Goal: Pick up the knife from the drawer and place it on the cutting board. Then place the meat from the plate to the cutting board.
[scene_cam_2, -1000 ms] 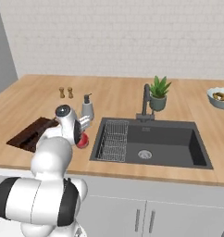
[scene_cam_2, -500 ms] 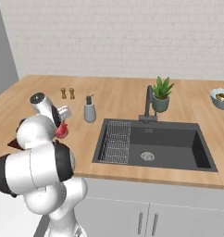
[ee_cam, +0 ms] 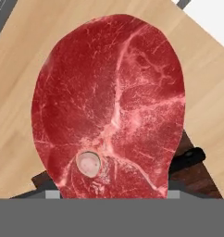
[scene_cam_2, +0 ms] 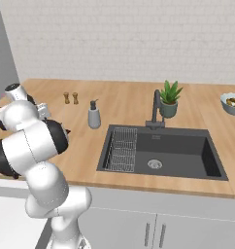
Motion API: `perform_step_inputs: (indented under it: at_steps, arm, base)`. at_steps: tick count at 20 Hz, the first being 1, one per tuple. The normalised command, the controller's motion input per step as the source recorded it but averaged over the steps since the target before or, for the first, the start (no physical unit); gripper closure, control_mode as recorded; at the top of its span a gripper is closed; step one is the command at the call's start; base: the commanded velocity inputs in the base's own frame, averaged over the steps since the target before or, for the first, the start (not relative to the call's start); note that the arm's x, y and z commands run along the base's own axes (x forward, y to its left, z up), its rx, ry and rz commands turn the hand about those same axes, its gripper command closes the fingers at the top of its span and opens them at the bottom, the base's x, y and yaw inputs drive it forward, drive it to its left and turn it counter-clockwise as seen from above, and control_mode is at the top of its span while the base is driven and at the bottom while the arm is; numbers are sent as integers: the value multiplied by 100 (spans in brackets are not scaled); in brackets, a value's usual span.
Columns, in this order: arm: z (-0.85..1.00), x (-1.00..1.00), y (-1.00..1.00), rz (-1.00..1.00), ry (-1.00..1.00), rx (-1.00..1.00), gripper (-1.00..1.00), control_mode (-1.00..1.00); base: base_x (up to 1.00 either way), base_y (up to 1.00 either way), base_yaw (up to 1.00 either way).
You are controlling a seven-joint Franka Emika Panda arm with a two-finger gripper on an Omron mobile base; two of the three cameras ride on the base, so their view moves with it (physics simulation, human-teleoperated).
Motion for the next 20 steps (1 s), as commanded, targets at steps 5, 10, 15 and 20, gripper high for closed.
perform_step_inputs:
  at_steps: [5, 10, 15, 20]
  arm:
    - [-4, -24, 30, 55, 1, -5, 100, -100]
    - [-31, -20, 11, 55, 11, -11, 100, -100]
    - [-40, 0, 33, 50, 5, -11, 100, -100]
    - [-16, 0, 8, 69, 0, -2, 100, -100]
  base:
    - [0, 0, 0]
    - [0, 0, 0]
    - [0, 0, 0]
    - [0, 0, 0]
